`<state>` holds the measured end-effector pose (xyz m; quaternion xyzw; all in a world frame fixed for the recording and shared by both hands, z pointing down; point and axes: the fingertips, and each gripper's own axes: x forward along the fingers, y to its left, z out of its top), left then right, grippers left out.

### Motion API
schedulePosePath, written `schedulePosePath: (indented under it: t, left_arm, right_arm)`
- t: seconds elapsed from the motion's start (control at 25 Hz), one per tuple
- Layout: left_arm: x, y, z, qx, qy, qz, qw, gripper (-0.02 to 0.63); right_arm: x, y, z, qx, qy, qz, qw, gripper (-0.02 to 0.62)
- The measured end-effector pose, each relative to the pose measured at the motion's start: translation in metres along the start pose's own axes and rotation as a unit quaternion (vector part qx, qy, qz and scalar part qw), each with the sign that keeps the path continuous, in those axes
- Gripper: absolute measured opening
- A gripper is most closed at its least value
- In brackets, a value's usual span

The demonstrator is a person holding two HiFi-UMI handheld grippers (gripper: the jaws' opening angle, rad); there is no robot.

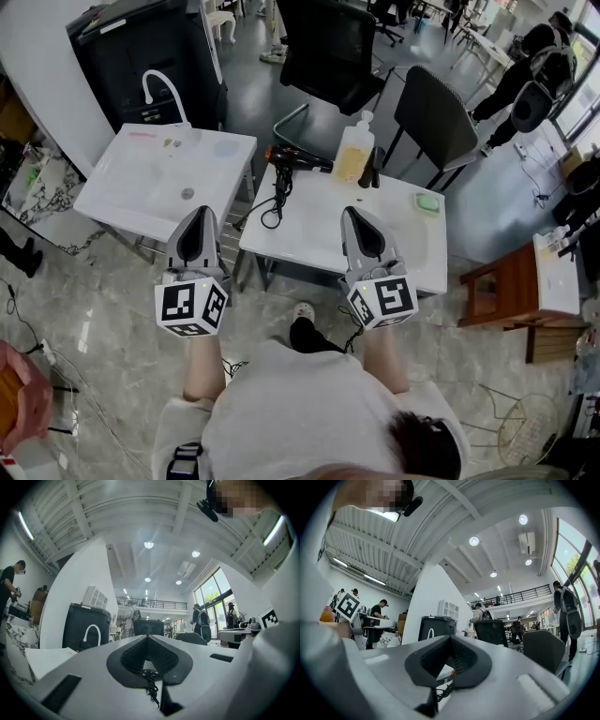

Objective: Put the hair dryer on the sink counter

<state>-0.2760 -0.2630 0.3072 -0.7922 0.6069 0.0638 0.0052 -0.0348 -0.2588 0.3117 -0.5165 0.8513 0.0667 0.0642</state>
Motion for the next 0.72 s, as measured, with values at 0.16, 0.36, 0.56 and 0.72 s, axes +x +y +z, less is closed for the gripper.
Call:
schedulePosePath:
  t: [0.16,0.36,0.56,0.72]
  left_arm:
    - [-0.002,-0.003,0.004,0.008,-0.009,-0.008,0.9999,0.008]
    - [-0.004,-0.003,0.004,0.001,-0.006,-0.010,0.9999,0.008]
    - [-0.004,0.003,0.004,0.000,-0.005,-0.005,1.0000,0.008]
    - [-0.003,0.007,0.004,-0.002,-0.008,-0.004,1.0000,0.008]
  right_arm:
    - [-0.002,0.000,0.002,0.000,-0.003,-0.004,1.000,0.010]
    - [-0.001,0.004,0.004,0.000,-0.002,-0.001,1.000,0.009]
    - [0.002,0.006,0.002,0.000,-0.001,0.001,1.000,0.009]
    - [0.004,0.007,0.000,-0.003,-0.001,0.001,1.000,0.009]
